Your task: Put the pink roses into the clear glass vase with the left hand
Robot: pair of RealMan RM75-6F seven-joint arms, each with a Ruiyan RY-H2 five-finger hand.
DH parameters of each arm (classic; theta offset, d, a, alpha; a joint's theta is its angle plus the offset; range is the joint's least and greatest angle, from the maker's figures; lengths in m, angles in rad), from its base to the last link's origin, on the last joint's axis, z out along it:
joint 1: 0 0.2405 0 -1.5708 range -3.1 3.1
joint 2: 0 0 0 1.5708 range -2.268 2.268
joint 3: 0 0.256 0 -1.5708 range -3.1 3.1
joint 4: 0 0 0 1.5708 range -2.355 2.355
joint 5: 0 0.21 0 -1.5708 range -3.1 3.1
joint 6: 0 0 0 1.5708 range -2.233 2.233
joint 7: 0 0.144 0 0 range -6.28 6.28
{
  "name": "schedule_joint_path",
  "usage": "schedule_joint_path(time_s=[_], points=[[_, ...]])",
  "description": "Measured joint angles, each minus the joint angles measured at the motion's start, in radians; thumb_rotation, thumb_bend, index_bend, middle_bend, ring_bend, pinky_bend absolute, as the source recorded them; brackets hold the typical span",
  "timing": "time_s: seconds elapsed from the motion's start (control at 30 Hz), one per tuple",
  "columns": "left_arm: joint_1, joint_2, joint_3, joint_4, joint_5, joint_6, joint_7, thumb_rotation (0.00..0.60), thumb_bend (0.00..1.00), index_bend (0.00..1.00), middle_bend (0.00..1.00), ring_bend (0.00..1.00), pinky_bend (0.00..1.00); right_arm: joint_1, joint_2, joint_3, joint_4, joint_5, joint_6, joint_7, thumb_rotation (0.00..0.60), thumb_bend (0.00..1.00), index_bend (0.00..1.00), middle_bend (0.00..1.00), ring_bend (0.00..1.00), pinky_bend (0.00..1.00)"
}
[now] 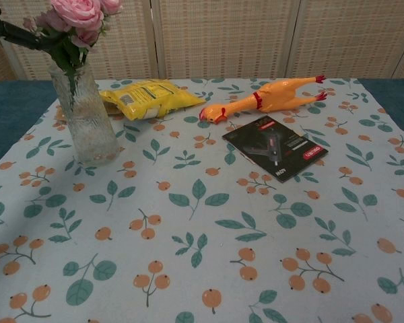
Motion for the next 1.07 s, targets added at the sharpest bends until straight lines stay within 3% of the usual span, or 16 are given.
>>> schedule_joint_path(time_s=[0.43,0.63,0.8,0.9,1.07], points=[[0.1,0.126,0.046,-0.096,0.052,0.063,-0.05,0.6,0.29,0.0,0.0,0.0,0.0,-0.005,0.003,-0.006,-0.003,-0.012,0.007,0.0,0.6,0.15,0.0,0.0,0.0,0.0],[0.208,0.187,0.156,-0.12,0.127,0.135,-0.046,0.6,0.31,0.0,0.0,0.0,0.0,-0.005,0.004,-0.007,-0.006,-0.008,-0.002,-0.013,0.6,0.15,0.0,0.0,0.0,0.0],[0.34,0.21,0.294,-0.094,0.146,0.182,0.081,0.6,0.32,0.0,0.0,0.0,0.0,-0.004,0.001,-0.006,-0.007,0.0,-0.008,-0.025,0.6,0.15,0.0,0.0,0.0,0.0],[0.432,0.202,0.326,-0.049,0.136,0.219,0.147,0.6,0.32,0.0,0.0,0.0,0.0,-0.005,-0.003,-0.005,-0.005,0.005,-0.009,-0.033,0.6,0.15,0.0,0.0,0.0,0.0],[0.48,0.2,0.343,-0.004,0.13,0.244,0.109,0.6,0.34,0.0,0.0,0.0,0.0,-0.003,-0.017,-0.005,-0.004,0.013,-0.024,-0.059,0.6,0.15,0.0,0.0,0.0,0.0]])
